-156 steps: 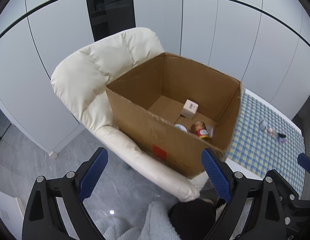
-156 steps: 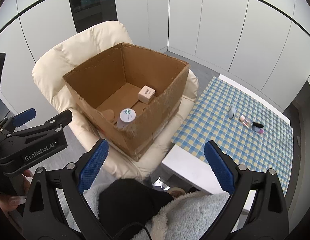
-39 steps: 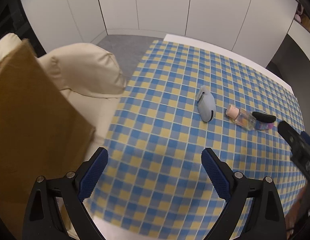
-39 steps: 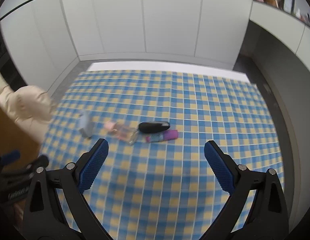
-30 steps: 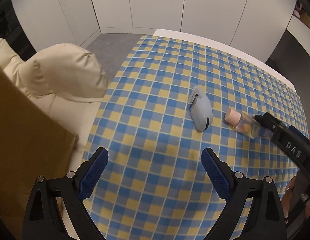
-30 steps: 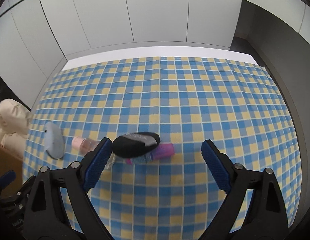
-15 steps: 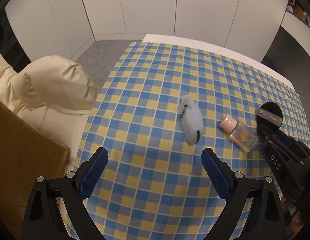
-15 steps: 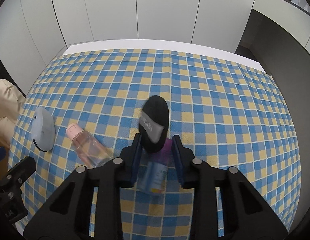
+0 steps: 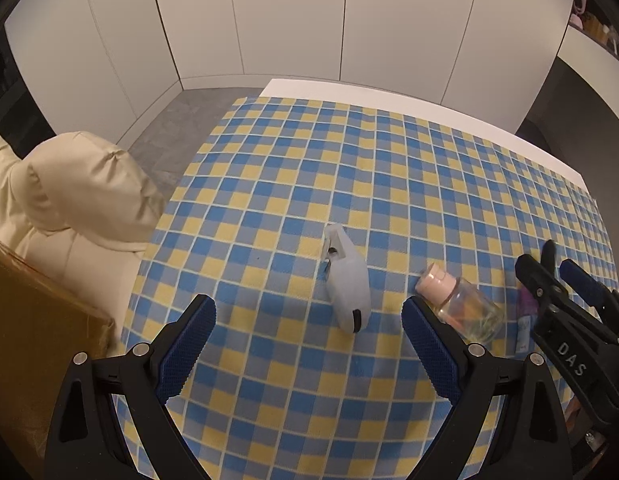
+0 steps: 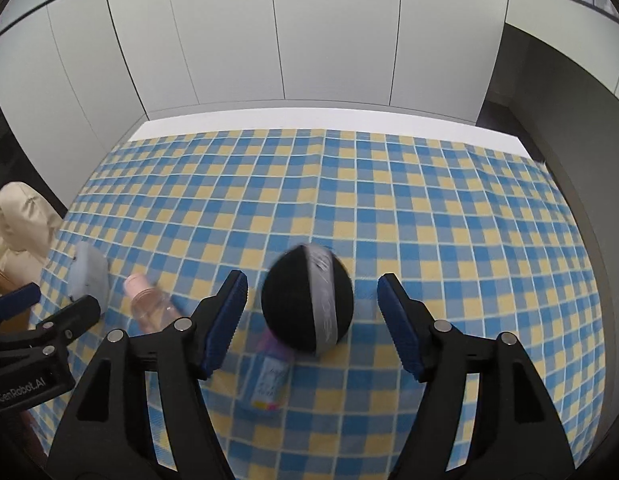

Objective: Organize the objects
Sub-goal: 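Grasp the black case with the right tool while the left tool grasps the clear spray bottle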

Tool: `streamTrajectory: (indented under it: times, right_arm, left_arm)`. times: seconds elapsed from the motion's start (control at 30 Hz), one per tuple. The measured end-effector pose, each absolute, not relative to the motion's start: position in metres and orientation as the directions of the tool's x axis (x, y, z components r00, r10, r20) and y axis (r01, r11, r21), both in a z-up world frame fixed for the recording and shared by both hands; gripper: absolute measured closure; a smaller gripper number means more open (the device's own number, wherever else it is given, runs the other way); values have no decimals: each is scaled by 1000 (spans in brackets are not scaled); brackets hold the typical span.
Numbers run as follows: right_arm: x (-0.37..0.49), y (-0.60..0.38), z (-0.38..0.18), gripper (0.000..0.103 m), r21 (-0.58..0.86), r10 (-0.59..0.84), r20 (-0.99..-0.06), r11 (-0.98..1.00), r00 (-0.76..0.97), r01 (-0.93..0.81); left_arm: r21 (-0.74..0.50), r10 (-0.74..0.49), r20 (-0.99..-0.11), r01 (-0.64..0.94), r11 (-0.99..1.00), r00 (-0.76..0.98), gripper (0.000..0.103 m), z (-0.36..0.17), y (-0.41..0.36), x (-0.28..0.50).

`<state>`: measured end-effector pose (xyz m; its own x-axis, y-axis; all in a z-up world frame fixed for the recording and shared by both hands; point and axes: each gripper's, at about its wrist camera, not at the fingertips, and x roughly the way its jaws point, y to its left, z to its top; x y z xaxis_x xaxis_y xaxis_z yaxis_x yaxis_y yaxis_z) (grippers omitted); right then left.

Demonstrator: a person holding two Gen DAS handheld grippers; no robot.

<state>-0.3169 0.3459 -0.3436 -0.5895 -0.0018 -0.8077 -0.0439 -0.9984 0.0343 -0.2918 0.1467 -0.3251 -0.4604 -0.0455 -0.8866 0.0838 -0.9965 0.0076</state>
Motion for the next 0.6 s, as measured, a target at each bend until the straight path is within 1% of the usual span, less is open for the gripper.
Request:
streamTrajectory:
  times: [0.13, 0.17, 0.2, 0.27, 0.37, 0.53, 0.57, 0.6]
  right_arm:
    - [-329, 343, -353, 34, -24, 45, -821, -999, -570, -44]
    - [-333, 342, -356, 45, -41, 60, -827, -998, -558, -47]
    - [-333, 341, -356, 51, -40, 59, -829, -998, -556, -46]
    - [-331, 341, -354, 54, -19, 43, -828, -999, -559, -49]
    - [-328, 339, -348, 56, -64, 92, -814, -996, -573, -70]
    - [-320, 345, -335, 56, -20, 64, -801, -997, -595, -80]
    - [-319, 347, -333, 56, -11, 59, -801, -996, -596, -84]
    - [-318, 350, -331, 56, 4, 50, -802, -996, -596, -89]
  left_arm:
    - [3, -42, -892, 88, -996, -450, 8, -331, 144, -293]
    - [-2, -39, -892, 92, -996, -451, 8, -332, 141, -294]
    - [-12, -33, -891, 97, -995, -453, 8, -333, 139, -294]
    - [-32, -20, -890, 106, -994, -456, 9, -334, 134, -295]
    - [-33, -26, -887, 120, -992, -461, 10, -335, 131, -297]
    - [-41, -17, -888, 117, -992, -459, 13, -340, 133, -304]
    - [-41, -17, -887, 116, -992, -462, 15, -340, 135, -306]
    - [-39, -19, -888, 116, -993, -460, 24, -341, 137, -308]
